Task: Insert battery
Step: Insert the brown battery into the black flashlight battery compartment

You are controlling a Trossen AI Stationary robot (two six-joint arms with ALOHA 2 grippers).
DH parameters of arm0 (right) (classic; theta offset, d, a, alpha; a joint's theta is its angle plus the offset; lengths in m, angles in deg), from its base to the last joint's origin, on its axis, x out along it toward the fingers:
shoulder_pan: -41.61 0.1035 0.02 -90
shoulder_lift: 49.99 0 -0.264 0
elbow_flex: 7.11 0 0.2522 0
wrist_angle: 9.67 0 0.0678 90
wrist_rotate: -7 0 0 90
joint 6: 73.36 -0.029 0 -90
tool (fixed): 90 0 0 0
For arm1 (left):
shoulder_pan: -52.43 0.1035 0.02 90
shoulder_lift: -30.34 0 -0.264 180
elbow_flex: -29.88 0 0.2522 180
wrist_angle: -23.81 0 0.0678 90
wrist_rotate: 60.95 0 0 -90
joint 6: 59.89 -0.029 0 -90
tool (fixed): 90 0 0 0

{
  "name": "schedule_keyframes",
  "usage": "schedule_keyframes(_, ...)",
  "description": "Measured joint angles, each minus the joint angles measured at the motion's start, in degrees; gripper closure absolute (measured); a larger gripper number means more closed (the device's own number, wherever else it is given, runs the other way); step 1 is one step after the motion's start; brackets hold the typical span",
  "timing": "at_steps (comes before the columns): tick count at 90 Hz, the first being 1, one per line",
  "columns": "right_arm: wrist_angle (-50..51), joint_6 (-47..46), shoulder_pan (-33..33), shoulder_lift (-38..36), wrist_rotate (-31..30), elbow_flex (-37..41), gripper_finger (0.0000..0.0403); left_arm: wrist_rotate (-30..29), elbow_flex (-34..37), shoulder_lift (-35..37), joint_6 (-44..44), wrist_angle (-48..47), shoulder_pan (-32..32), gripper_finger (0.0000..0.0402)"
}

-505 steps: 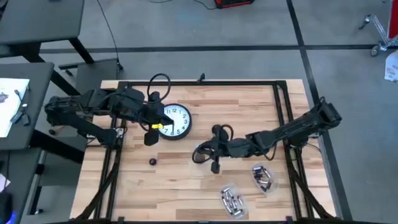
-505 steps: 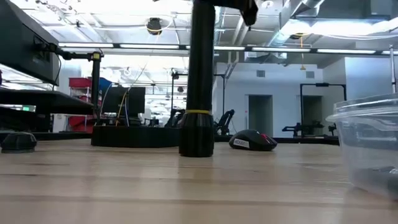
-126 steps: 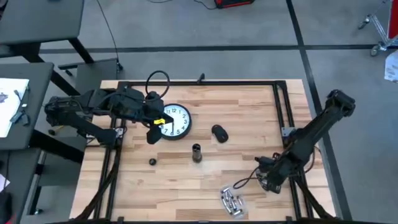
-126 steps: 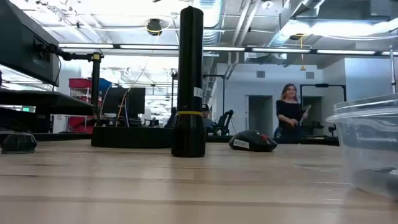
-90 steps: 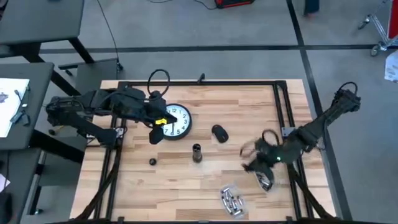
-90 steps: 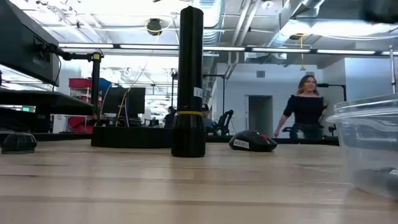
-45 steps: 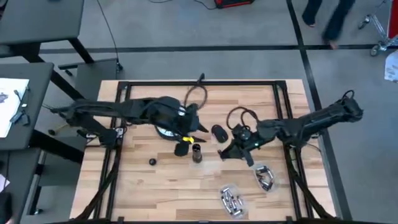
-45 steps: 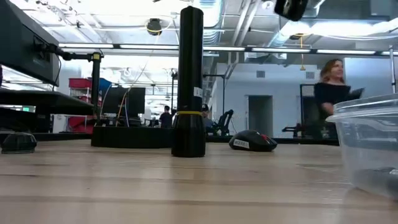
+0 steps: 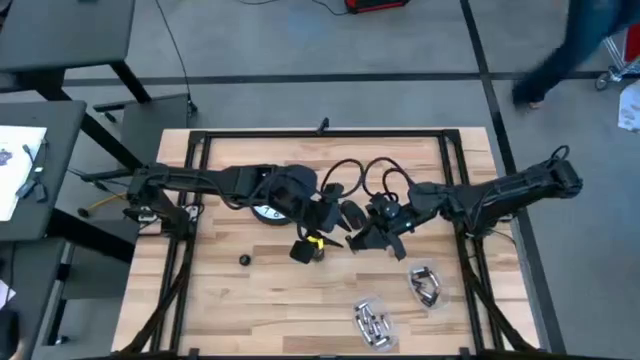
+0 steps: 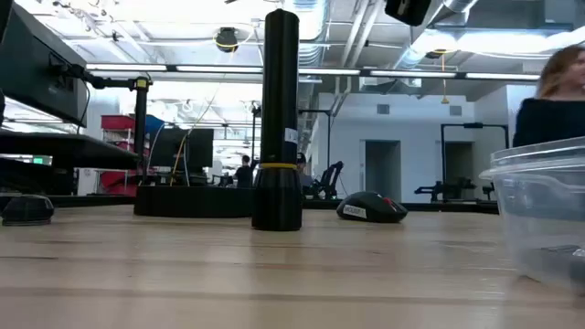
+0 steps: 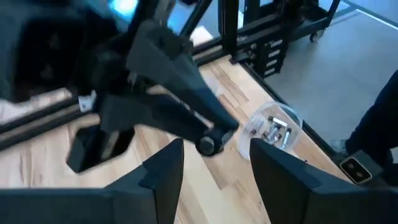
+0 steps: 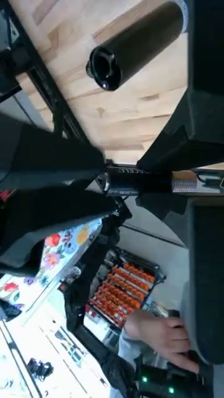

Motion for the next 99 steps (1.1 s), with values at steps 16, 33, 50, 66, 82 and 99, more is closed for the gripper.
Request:
schedule_keyframes(16,-0.52,-0.01,-0.28,0.02,0.02,0.0,0.0381,0.71,-0.04,-0.67,-1.81,0.4,-0.15,0.0239)
schedule_keyframes(33,-0.15,-0.04,-0.24,0.02,0.35,0.09,0.0381,0.91,0.04,-3.13,-2.51,3.62,-1.11,0.0239)
schedule_keyframes(50,-0.31,-0.03,-0.24,0.0,0.2,0.09,0.0381,0.81,0.02,-3.02,-2.59,2.57,-1.25,0.024)
schedule_keyframes(66,-0.5,-0.04,-0.26,0.02,0.17,0.09,0.0381,0.77,0.02,-3.18,-2.63,2.52,-1.25,0.0255)
schedule_keyframes(82,-0.22,-0.15,-0.24,0.05,0.5,0.09,0.0381,0.76,-0.02,-3.5,-3.53,2.43,-1.25,0.0327)
schedule_keyframes(99,-0.23,-0.51,-0.2,0.04,0.7,0.09,0.0368,0.82,-0.02,-3.48,-3.07,1.74,-1.25,0.0374)
